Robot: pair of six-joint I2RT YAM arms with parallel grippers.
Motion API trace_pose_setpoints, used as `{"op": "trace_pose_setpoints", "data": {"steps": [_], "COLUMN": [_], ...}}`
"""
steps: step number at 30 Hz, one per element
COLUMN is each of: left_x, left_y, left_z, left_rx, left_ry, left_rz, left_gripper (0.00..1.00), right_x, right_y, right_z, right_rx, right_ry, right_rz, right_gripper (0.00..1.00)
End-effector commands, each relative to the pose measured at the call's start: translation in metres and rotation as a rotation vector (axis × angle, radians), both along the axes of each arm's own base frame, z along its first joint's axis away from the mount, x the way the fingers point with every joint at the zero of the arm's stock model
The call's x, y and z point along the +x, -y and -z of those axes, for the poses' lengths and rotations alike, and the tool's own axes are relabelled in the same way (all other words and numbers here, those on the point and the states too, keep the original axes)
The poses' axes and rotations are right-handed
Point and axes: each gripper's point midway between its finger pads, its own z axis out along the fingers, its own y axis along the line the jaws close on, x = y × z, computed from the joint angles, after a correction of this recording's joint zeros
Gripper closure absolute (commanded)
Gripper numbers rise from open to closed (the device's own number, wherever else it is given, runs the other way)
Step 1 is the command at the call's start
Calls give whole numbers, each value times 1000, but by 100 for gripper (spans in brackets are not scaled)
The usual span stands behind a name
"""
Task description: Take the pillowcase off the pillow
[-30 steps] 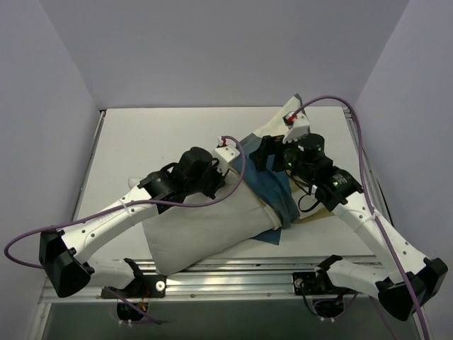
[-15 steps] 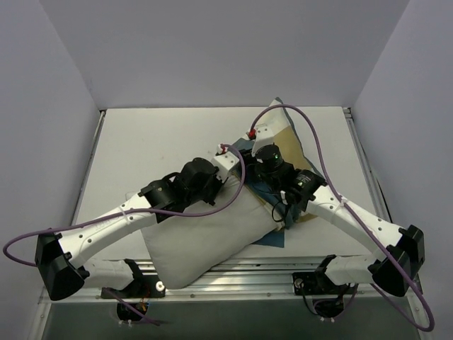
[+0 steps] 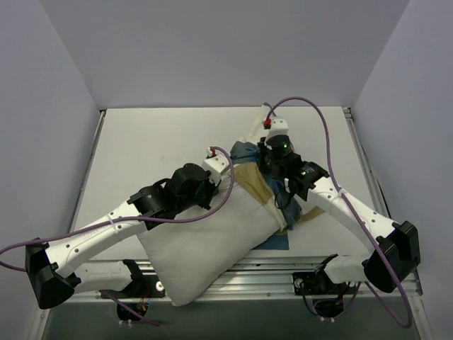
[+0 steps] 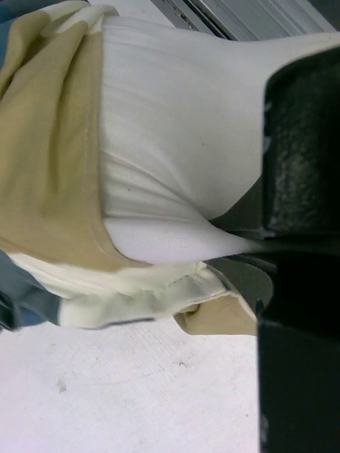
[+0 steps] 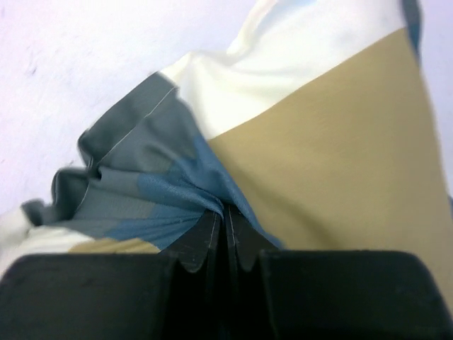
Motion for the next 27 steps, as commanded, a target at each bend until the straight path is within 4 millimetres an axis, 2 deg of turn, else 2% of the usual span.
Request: {"op": "trace_pose_setpoints", "data": {"steps": [1,2,3,5,6,7,9,10,13,14,15,17,21,24,27], "left_x": [-6,-8,-10,-14,-17,-19,-24,-25,-29,-30,-31,-28,-20,-13,-8], "left_y": [-29,-31,-36,-42,-47,-50,-58,-62,-76,-81,-87,-98,-121,-135,-146], "left_z": [-30,-32,-36,-47,-47,-48,-53,-53,-55,-58,-56,-59,-61,-61,-68], "left_rx": [-26,-31,-33,-58,-50,-52,-61,-60,-63,-73,-64,-65,-42,-57,-112], "left_ry": [40,35,36,42,32,30,25,25,28,29,25,35,40,35,40], "left_rz": [-80,-91,-96,-109,-113,-117,-128,-139,-176,-196,-214,-269,-372,-429,-473], "left_gripper": [98,98,98,98,98,98,98,98,98,98,98,98,98,98,98], "right_x": [28,33,39,44,49,51,55,55,58,56,59,59,60,59,60], "right_y": [114,129,159,183,195,218,234,252,275,297,303,322,344,357,354], "right_z": [-4,-15,-21,-28,-39,-44,-55,-57,-65,-68,-66,-75,-80,-80,-79], "right_rx": [-120,-97,-84,-52,-20,-11,16,22,58,74,86,99,118,133,150], "right_ry": [2,18,24,25,40,46,62,64,71,80,71,89,94,91,86], "right_rz": [373,432,516,580,618,679,721,768,832,884,890,936,986,1011,986], "right_gripper": [100,100,100,100,100,100,100,100,100,100,100,100,100,100,100]}}
